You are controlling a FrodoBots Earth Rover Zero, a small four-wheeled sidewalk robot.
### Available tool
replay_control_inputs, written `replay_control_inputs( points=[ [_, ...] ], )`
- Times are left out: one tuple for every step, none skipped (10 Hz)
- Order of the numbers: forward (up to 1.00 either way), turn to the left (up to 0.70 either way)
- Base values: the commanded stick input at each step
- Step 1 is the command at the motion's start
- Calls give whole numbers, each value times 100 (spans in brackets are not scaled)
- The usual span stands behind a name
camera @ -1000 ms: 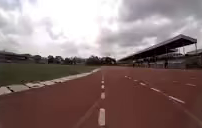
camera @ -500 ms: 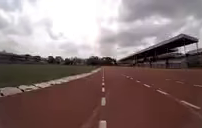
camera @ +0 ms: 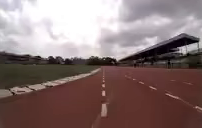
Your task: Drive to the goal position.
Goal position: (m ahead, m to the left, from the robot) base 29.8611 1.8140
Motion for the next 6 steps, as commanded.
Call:
replay_control_inputs(
  points=[
    [70,0],
    [70,0],
    [70,0],
    [70,0],
    [70,0],
    [70,0]
  ],
)
